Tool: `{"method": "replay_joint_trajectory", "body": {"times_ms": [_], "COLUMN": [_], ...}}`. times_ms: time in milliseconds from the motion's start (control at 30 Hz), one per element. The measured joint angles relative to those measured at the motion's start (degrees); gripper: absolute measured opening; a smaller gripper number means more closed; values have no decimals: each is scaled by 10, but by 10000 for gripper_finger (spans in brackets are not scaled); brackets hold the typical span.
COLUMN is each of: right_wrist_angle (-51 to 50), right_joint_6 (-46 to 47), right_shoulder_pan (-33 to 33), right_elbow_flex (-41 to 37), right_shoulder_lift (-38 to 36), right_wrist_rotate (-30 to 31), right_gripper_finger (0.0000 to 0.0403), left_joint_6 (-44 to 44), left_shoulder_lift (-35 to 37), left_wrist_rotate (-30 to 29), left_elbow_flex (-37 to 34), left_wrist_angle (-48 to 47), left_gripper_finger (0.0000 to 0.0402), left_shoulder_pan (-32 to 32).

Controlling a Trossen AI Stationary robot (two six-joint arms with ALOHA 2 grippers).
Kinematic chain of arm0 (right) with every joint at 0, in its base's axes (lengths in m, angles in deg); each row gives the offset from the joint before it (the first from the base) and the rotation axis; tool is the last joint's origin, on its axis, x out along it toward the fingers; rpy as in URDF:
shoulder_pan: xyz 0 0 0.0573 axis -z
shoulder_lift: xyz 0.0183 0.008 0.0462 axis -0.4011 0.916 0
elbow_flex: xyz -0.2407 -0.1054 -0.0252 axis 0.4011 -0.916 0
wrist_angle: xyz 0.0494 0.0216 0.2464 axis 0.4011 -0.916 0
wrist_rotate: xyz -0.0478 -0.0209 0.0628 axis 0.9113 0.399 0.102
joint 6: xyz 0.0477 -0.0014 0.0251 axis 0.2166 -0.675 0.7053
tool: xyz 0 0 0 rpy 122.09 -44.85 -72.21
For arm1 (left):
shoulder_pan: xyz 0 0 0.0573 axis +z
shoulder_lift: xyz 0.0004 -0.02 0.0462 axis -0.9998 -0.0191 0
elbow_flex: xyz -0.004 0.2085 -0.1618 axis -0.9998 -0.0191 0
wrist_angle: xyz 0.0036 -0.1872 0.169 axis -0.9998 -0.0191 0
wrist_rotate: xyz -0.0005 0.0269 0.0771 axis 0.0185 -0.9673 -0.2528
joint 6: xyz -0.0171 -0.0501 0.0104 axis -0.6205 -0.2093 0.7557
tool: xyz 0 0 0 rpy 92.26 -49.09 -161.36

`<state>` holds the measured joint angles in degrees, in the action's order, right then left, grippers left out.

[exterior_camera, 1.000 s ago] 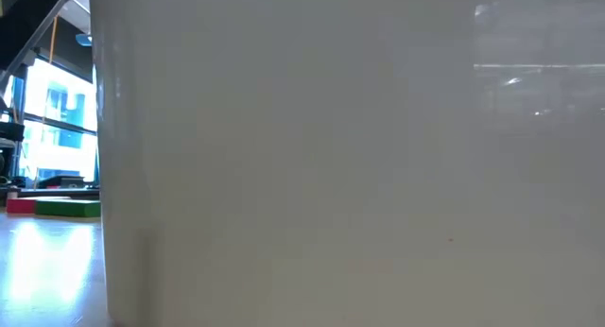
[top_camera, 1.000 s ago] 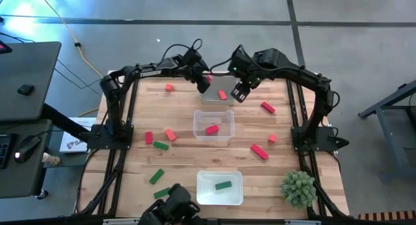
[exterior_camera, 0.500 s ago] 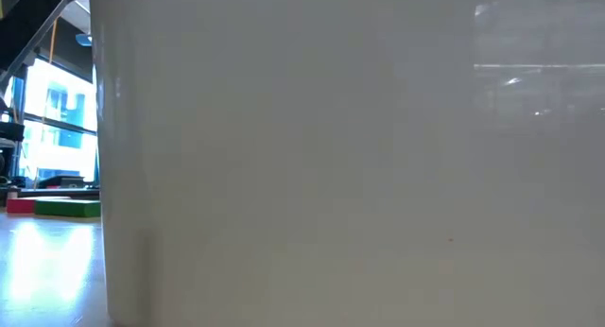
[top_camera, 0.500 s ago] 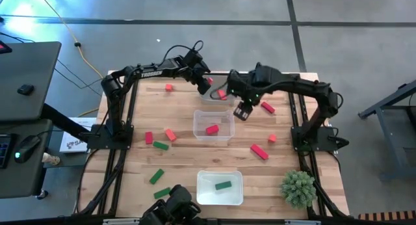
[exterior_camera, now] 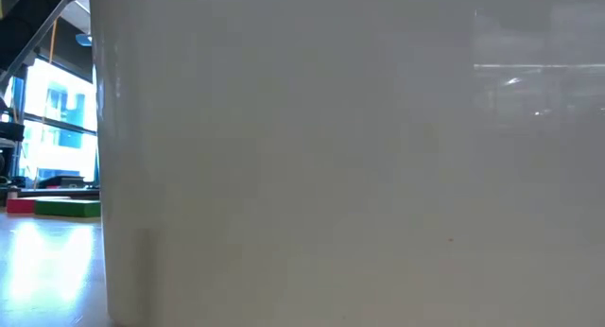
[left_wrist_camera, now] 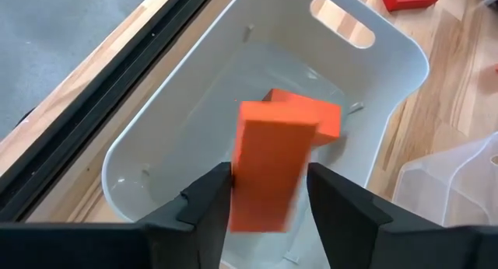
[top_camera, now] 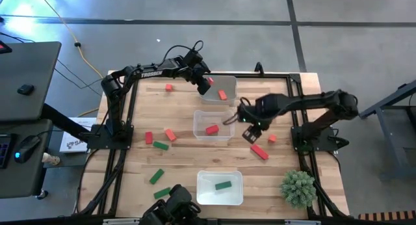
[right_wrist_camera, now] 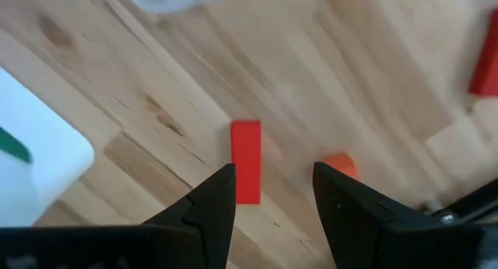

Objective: Sort & place blocks by color
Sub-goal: Put the orange block into the gray bin, then put the red block into the transparent bin

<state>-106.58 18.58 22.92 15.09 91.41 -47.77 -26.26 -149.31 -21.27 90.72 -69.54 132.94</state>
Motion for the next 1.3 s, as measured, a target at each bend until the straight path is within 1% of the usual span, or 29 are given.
{"method": "replay_joint_trajectory", "body": {"times_ms": [133, 233, 400, 567, 767, 933, 1167, 1300], "right_wrist_angle": [38, 70, 129, 156, 168, 218, 264, 340], "right_joint_6": [30, 44, 76, 88, 108, 118, 144, 141], "right_shoulder_pan": [-35, -56, -78, -95, -104, -103, -103, -103], "right_elbow_flex": [-58, -88, -130, -160, -188, -220, -274, -309], "right_shoulder_lift": [-11, -11, -10, -10, -10, -10, -9, -9], "right_wrist_rotate": [-1, -4, -19, -34, -38, -33, -27, -35], "right_gripper_finger": [161, 161, 161, 168, 202, 226, 229, 229], "left_joint_6": [0, 0, 0, 0, 0, 0, -3, -6], "left_shoulder_lift": [0, 0, 0, 12, 45, 85, 149, 182], "left_wrist_rotate": [0, 0, 0, 7, 9, 11, 11, 11], "left_elbow_flex": [0, 0, 0, 0, 0, 0, 0, 0], "left_wrist_angle": [0, 0, 0, 0, -4, -25, -60, -73], "left_gripper_finger": [168, 169, 170, 170, 170, 170, 170, 170], "left_shoulder_pan": [0, 0, 0, 1, 1, 1, 1, 0]}}
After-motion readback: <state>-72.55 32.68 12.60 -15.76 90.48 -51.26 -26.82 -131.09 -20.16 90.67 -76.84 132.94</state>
